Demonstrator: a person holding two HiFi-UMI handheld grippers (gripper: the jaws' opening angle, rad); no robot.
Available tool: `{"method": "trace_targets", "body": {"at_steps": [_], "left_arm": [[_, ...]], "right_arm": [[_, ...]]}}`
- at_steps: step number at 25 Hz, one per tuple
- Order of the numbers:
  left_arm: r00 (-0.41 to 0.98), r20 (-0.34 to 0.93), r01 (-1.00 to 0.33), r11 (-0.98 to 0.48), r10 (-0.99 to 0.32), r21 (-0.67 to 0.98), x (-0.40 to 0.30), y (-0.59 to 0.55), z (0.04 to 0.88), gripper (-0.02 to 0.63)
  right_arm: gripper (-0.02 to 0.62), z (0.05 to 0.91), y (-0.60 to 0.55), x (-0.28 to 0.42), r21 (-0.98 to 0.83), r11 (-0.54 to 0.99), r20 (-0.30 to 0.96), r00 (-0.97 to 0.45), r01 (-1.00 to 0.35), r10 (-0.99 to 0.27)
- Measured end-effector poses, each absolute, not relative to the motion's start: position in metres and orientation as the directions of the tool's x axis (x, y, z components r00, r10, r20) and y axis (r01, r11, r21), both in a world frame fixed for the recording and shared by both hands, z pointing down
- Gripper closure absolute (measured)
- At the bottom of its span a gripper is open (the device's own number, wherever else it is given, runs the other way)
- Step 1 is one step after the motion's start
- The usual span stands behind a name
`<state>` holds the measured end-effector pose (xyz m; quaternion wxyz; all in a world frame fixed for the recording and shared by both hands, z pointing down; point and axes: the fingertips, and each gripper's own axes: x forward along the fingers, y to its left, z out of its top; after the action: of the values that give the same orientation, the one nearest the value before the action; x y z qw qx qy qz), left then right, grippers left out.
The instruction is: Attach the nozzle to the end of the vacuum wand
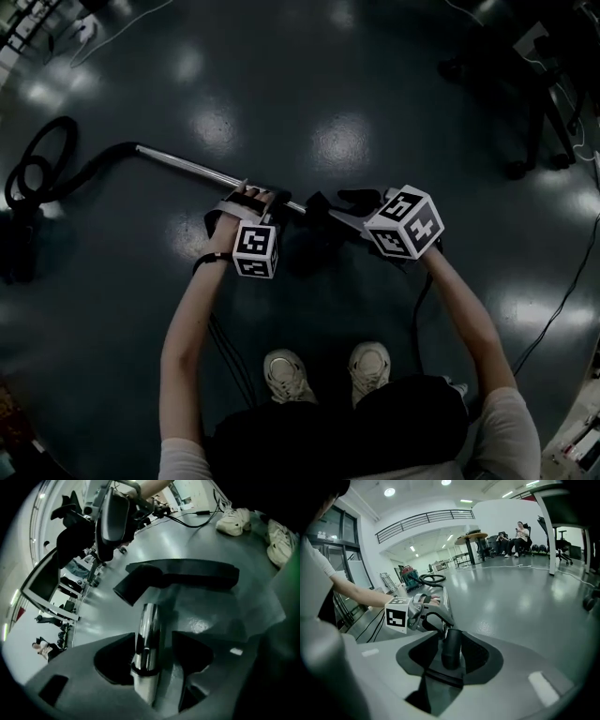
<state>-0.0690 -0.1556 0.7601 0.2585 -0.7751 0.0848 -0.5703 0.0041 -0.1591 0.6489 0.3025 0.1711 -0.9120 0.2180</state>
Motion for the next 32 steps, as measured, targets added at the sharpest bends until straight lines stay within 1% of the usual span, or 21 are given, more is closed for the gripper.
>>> {"method": "trace_targets", "body": {"at_steps": [3, 6, 8, 9, 10, 12, 16, 20, 24, 26, 28, 32], "left_arm": [[0.338, 0.864, 0.230, -0.857, -0.374, -0.461, -0.064, -0.154, 0.761, 0.359], [0.334, 0.884, 0.256, -0.871, -0.328, -0.420, -0.062, -0.154, 0.763, 0.364], [0.324, 0.890, 0.267, -0.871, -0.321, -0.412, -0.061, -0.154, 0.765, 0.375], [0.327, 0.885, 0.263, -0.867, -0.332, -0.423, -0.060, -0.155, 0.764, 0.383], [0.335, 0.875, 0.255, -0.860, -0.351, -0.443, -0.059, -0.158, 0.763, 0.431], [0.339, 0.861, 0.246, -0.848, -0.379, -0.470, -0.057, -0.163, 0.765, 0.442], [0.317, 0.862, 0.240, -0.845, -0.396, -0.477, -0.057, -0.162, 0.761, 0.446], [0.357, 0.826, 0.190, -0.832, -0.436, -0.521, -0.060, -0.167, 0.728, 0.446], [0.393, 0.788, 0.147, -0.814, -0.473, -0.562, -0.060, -0.172, 0.698, 0.447], [0.394, 0.783, 0.142, -0.809, -0.482, -0.570, -0.059, -0.173, 0.694, 0.448], [0.394, 0.782, 0.147, -0.807, -0.483, -0.572, -0.058, -0.171, 0.694, 0.448], [0.404, 0.774, 0.143, -0.803, -0.487, -0.579, -0.057, -0.169, 0.693, 0.448]], "right_arm": [[0.440, 0.657, -0.155, 0.004, -0.286, 0.852, 0.643, -0.747, -0.439, -0.169], [0.443, 0.663, -0.154, 0.004, -0.286, 0.849, 0.647, -0.743, -0.444, -0.171], [0.445, 0.663, -0.153, 0.001, -0.290, 0.848, 0.640, -0.749, -0.443, -0.172], [0.446, 0.662, -0.151, 0.000, -0.290, 0.850, 0.637, -0.751, -0.440, -0.171], [0.449, 0.661, -0.150, -0.001, -0.289, 0.853, 0.637, -0.752, -0.435, -0.168], [0.449, 0.661, -0.147, -0.001, -0.278, 0.859, 0.644, -0.747, -0.430, -0.165], [0.451, 0.668, -0.145, 0.005, -0.249, 0.874, 0.676, -0.721, -0.417, -0.152], [0.407, 0.675, -0.137, 0.000, -0.242, 0.902, 0.713, -0.696, -0.357, -0.084], [0.388, 0.695, -0.148, -0.002, -0.191, 0.913, 0.781, -0.620, -0.360, -0.081], [0.390, 0.705, -0.153, -0.005, -0.182, 0.918, 0.797, -0.599, -0.352, -0.072], [0.388, 0.709, -0.155, -0.013, -0.183, 0.924, 0.792, -0.607, -0.336, -0.064], [0.406, 0.714, -0.156, -0.023, -0.195, 0.927, 0.796, -0.604, -0.322, -0.042]]}}
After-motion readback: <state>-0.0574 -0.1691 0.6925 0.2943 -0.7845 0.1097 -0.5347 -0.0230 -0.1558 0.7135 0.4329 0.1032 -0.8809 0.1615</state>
